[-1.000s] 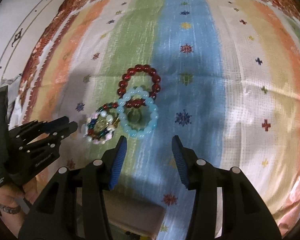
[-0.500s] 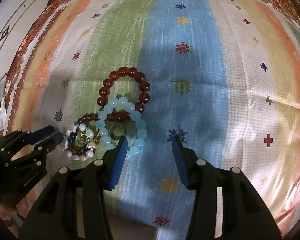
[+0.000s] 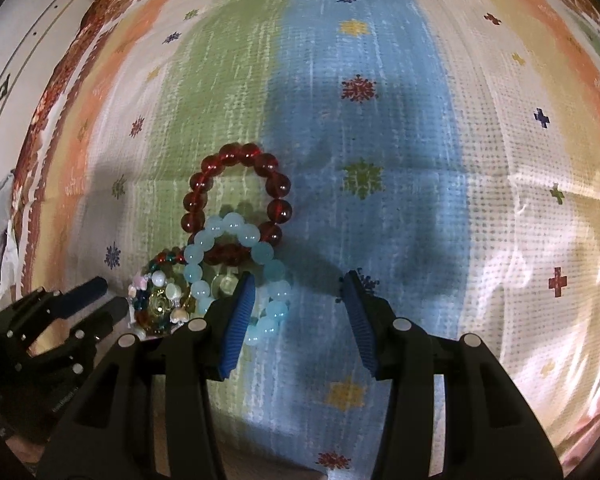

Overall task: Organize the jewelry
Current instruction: 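Move both open tools back to the remaining bracelets, then grasp the white-pink bracelet with the left tool while the right tool grasps the light blue bracelet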

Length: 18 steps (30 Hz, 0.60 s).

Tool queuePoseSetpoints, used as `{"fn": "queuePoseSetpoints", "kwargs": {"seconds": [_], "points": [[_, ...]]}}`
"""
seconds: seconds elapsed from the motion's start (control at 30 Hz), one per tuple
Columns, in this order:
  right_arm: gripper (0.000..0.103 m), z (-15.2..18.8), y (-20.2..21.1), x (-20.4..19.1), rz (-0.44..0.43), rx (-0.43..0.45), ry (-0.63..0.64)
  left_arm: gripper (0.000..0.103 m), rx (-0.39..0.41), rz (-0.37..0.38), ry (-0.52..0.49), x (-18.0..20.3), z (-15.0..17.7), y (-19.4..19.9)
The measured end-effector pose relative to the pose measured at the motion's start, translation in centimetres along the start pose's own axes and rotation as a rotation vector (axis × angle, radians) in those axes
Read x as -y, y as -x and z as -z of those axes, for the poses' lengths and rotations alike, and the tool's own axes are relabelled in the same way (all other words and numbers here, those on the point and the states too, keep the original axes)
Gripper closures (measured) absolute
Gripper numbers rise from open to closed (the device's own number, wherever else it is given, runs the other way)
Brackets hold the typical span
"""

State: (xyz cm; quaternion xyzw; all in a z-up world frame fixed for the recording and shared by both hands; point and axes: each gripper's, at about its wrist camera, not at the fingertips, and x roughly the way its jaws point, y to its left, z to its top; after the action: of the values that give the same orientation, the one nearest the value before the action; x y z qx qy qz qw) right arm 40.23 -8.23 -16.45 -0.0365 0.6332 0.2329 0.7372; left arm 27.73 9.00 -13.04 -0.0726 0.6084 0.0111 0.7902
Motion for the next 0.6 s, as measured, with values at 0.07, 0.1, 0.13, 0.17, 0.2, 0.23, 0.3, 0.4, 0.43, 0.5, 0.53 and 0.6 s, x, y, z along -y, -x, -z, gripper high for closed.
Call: {"fn": "queuePoseSetpoints", "kwargs": {"seconds": [0.07,0.1,0.13,0.17,0.2,0.23,0.3,0.4,0.43,0.5,0.53,0.6], "points": [[0.055,0.0,0.0,-0.1,0.010,-0.004,0.019,0.069,-0.003,-0.009,-0.010,0.4,0.0,-0.3],[0.056,-0.1,0.0,-0.2,0.015,-0.005,0.024,0.070,-0.005,-0.011,-0.013,0.5,-0.1,-0.4],[0.057,-0.1,0.0,-0.2,0.020,-0.005,0.028,0.071,-0.004,-0.003,-0.014,0.7,-0.2,-0.5],[0.057,-0.1,0.0,-0.2,0.024,-0.004,0.032,0.072,-0.009,0.011,-0.023,1.0,-0.3,-0.7],[0.059,-0.1,-0.1,-0.4,0.029,-0.004,0.039,0.075,-0.015,0.019,-0.035,1.4,-0.4,-0.9],[0.062,-0.1,-0.2,-0.6,0.038,-0.003,0.049,0.078,-0.015,0.025,-0.046,1.7,-0.4,-0.9],[0.065,-0.1,-0.5,-0.8,0.056,-0.004,0.071,0.084,-0.016,0.030,-0.075,2.5,-0.2,-1.1],[0.080,0.1,-0.5,-0.5,0.067,-0.006,0.062,0.087,-0.020,0.049,-0.065,2.4,-0.3,-1.0],[0.088,0.2,-0.5,-0.3,0.063,-0.005,0.054,0.087,-0.020,0.055,-0.059,2.2,-0.4,-1.0],[0.090,0.2,-0.3,0.1,0.041,-0.007,0.044,0.087,-0.019,0.058,-0.054,1.6,-0.2,-0.6],[0.090,0.2,-0.2,0.2,0.036,-0.008,0.044,0.087,-0.015,0.059,-0.056,1.6,-0.1,-0.4],[0.090,0.3,0.2,0.4,0.030,-0.006,0.046,0.087,0.004,0.073,-0.060,1.5,-0.1,0.4]]}}
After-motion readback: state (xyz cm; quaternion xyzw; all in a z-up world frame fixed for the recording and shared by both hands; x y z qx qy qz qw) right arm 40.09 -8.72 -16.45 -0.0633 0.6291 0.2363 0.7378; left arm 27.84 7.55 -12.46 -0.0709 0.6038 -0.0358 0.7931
